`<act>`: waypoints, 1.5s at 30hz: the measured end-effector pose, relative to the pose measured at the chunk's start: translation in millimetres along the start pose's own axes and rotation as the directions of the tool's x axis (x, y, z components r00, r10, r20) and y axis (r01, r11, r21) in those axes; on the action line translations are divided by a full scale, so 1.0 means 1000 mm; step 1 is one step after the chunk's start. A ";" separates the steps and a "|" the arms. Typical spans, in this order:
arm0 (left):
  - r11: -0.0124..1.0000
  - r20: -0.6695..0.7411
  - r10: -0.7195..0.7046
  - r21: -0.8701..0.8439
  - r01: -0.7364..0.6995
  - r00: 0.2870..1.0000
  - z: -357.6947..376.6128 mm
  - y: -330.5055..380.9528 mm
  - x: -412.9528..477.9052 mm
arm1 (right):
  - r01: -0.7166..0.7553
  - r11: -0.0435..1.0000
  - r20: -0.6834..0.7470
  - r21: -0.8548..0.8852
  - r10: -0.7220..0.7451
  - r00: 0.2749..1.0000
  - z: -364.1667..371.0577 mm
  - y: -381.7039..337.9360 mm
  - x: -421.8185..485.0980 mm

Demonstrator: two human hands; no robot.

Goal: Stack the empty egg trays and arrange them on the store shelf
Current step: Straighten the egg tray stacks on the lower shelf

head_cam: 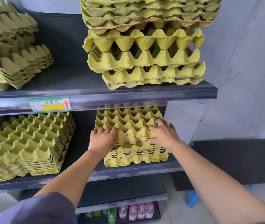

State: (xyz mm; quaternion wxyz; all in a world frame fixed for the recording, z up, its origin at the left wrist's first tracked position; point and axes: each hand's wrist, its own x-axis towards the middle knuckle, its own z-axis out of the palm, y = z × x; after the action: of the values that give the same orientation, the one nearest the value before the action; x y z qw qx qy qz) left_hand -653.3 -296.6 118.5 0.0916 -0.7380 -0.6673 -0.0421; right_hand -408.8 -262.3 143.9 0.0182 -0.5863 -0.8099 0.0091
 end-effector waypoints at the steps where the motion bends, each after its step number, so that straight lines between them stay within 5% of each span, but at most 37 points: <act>1: 1.000 -0.015 0.014 0.002 -0.014 1.000 0.001 -0.001 0.000 | -0.008 1.000 -0.012 0.022 0.008 1.000 0.001 0.000 0.000; 10: 0.993 -0.195 0.107 0.064 -0.097 0.975 -0.012 -0.007 0.003 | -0.020 0.995 -0.073 -0.096 0.013 0.997 0.001 -0.008 -0.002; 17: 0.991 -0.365 0.104 0.116 -0.065 0.925 -0.029 0.005 -0.005 | -0.051 0.989 -0.291 -0.142 0.007 0.957 -0.009 0.000 -0.018; 29: 0.997 -0.094 -0.079 0.005 0.080 0.992 -0.016 0.038 -0.040 | 0.025 0.993 -0.137 -0.113 -0.040 0.990 -0.002 0.004 -0.048; 45: 0.994 -0.012 -0.081 0.071 0.081 0.997 -0.011 0.035 -0.030 | 0.041 0.993 -0.100 -0.110 -0.052 0.994 0.011 0.012 -0.042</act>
State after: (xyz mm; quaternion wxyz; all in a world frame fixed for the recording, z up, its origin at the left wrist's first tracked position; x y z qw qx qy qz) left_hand -621.4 -331.4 121.0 0.1190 -0.7064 -0.6973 -0.0251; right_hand -385.0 -298.2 131.6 0.0284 -0.5669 -0.8208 -0.0649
